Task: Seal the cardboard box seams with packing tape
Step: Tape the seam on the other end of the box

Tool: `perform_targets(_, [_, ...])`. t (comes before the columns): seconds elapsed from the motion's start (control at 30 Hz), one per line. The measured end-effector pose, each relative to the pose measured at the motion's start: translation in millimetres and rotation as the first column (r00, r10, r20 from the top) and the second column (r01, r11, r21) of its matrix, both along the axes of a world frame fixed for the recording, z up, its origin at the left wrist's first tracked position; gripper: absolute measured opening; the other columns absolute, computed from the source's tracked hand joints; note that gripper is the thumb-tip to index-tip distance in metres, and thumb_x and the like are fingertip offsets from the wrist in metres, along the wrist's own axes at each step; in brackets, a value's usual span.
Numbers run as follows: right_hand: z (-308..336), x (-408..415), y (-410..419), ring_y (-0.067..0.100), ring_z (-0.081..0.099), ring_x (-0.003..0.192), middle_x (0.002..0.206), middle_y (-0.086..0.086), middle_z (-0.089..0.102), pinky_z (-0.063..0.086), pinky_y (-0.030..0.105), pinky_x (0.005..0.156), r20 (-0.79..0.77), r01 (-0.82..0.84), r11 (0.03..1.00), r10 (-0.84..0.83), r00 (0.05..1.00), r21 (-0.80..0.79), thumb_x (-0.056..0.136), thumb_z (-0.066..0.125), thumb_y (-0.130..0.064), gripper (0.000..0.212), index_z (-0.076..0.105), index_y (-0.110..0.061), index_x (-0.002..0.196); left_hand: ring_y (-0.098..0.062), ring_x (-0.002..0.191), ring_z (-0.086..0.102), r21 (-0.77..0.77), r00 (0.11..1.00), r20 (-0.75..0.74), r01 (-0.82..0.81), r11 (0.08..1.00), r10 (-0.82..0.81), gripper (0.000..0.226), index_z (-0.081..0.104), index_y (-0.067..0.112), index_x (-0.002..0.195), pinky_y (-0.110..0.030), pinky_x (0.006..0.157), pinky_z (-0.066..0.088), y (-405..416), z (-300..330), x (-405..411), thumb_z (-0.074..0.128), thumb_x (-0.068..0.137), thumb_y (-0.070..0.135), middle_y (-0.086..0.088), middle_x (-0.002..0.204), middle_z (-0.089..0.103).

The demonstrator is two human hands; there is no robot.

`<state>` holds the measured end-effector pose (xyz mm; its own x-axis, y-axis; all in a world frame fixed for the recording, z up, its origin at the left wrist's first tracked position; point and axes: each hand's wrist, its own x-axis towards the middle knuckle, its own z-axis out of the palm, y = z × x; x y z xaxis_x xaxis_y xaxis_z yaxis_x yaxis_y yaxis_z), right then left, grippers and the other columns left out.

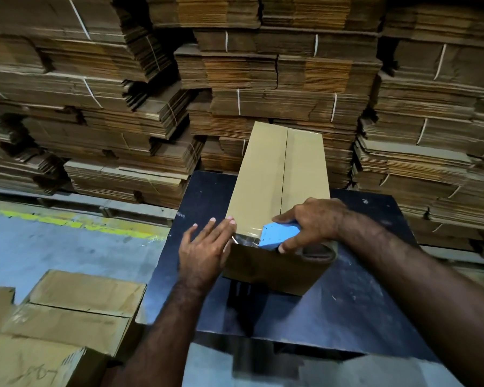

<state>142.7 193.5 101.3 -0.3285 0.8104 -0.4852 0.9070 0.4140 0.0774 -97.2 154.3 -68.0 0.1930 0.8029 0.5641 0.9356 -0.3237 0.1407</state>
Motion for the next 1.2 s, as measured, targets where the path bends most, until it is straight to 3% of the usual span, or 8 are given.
perform_targets(0.13, [-1.6,-0.7,0.4,0.021,0.045,0.122,0.139,-0.008,0.052,0.036,0.039,0.078,-0.004,0.003,1.0,-0.003,1.0,0.003,0.076,0.058,-0.077,0.083,0.035,-0.043,0.148,-0.023,0.14,0.045,0.011,0.996,-0.036,0.081,0.997,-0.081,0.054,0.054,0.014,0.141,-0.047,0.109,0.04,-0.7,9.6,10.8,0.065,0.09,0.028,-0.003,0.147,0.053])
perform_targets(0.27, [0.0,-1.2,1.0,0.019,0.048,0.117,0.136,-0.008,0.055,0.034,0.036,0.076,-0.01,-0.005,1.0,0.005,1.0,0.009,0.076,0.059,-0.075,0.081,0.038,-0.04,0.147,-0.021,0.132,0.053,0.012,0.954,-0.086,0.289,0.957,-0.287,0.05,0.059,0.011,0.136,-0.041,0.111,0.041,3.5,6.8,17.1,0.069,0.087,0.018,-0.007,0.141,0.058])
perform_targets(0.6, [18.4,60.4,-13.8,0.009,0.042,0.099,0.132,-0.01,0.057,0.041,0.033,0.074,-0.07,0.039,0.999,-0.038,0.997,0.024,0.076,0.054,-0.08,0.082,0.034,-0.046,0.148,-0.014,0.13,0.055,0.05,0.967,-0.086,0.245,0.968,-0.24,0.054,0.06,0.016,0.136,-0.045,0.113,0.036,5.5,2.2,12.8,0.066,0.083,0.005,0.0,0.139,0.06])
perform_targets(0.77, [-1.7,55.7,-16.2,0.017,0.049,0.115,0.132,-0.009,0.057,0.038,0.038,0.081,-0.019,0.02,0.999,-0.019,1.0,0.043,0.074,0.055,-0.08,0.083,0.037,-0.045,0.147,-0.014,0.132,0.053,-0.024,0.974,-0.108,0.198,0.98,-0.199,0.066,0.059,0.016,0.138,-0.046,0.115,0.032,2.2,6.7,17.0,0.076,0.075,0.006,0.0,0.141,0.059])
perform_targets(0.9, [-2.1,52.8,-9.5,0.018,0.048,0.118,0.136,-0.01,0.055,0.036,0.04,0.082,-0.035,0.042,0.999,-0.041,0.999,0.023,0.076,0.058,-0.077,0.081,0.038,-0.042,0.147,-0.019,0.129,0.056,-0.054,0.987,-0.108,0.113,0.992,-0.118,0.052,0.063,0.013,0.13,-0.047,0.113,0.035,-0.1,15.6,33.3,0.076,0.08,0.02,-0.004,0.136,0.063])
perform_targets(0.97, [-0.3,53.7,-9.0,0.017,0.048,0.118,0.136,-0.011,0.055,0.038,0.044,0.088,-0.04,0.045,0.999,-0.044,0.998,0.007,0.075,0.059,-0.075,0.081,0.04,-0.042,0.146,-0.024,0.131,0.054,-0.057,0.98,-0.121,0.152,0.987,-0.158,0.052,0.062,0.01,0.131,-0.046,0.113,0.037,-3.9,22.1,52.9,0.073,0.083,0.027,-0.008,0.138,0.061])
perform_targets(1.07, [-1.1,52.4,-7.8,0.015,0.049,0.116,0.135,-0.012,0.055,0.039,0.041,0.084,-0.039,0.045,0.999,-0.044,0.998,0.015,0.074,0.059,-0.077,0.082,0.04,-0.043,0.145,-0.021,0.133,0.052,-0.114,0.948,-0.121,0.282,0.953,-0.295,0.054,0.058,0.012,0.136,-0.043,0.115,0.037,-4.4,20.3,72.6,0.066,0.084,0.025,-0.006,0.142,0.057])
perform_targets(1.2, [-5.8,54.9,-8.2,0.017,0.049,0.117,0.135,-0.012,0.055,0.037,0.041,0.082,-0.035,0.044,0.998,-0.043,0.998,0.033,0.072,0.059,-0.078,0.082,0.04,-0.044,0.145,-0.017,0.131,0.054,-0.153,0.958,-0.044,0.273,0.95,-0.283,0.06,0.06,0.016,0.135,-0.04,0.113,0.038,-0.5,14.6,73.5,0.072,0.076,0.011,-0.002,0.139,0.06])
